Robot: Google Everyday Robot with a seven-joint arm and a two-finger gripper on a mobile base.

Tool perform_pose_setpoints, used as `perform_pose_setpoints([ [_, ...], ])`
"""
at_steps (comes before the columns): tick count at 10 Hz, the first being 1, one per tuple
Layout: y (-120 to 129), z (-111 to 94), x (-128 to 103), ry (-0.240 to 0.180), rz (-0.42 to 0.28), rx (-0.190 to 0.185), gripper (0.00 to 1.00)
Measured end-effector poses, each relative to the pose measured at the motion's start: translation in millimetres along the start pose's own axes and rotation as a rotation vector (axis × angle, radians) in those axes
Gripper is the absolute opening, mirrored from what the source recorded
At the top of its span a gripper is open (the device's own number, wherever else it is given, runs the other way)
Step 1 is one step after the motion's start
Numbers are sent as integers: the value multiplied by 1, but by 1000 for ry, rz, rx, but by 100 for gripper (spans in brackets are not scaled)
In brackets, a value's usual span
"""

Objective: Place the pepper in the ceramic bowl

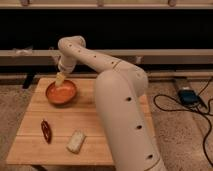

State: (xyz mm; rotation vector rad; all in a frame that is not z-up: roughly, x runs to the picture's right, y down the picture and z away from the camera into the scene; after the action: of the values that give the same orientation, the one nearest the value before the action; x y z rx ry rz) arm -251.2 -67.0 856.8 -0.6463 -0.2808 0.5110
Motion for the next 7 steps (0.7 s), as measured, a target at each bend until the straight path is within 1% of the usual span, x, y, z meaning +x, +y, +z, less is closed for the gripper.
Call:
perform_pose_setpoints([
  [1,8,-6,-7,-3,35,21,80],
  [3,40,-19,-32,-7,74,40,80],
  [4,59,-28,-51,-8,92,53,80],
  [5,80,-31,-77,-8,101,50,80],
  [7,102,-28,-116,-23,98,43,80],
])
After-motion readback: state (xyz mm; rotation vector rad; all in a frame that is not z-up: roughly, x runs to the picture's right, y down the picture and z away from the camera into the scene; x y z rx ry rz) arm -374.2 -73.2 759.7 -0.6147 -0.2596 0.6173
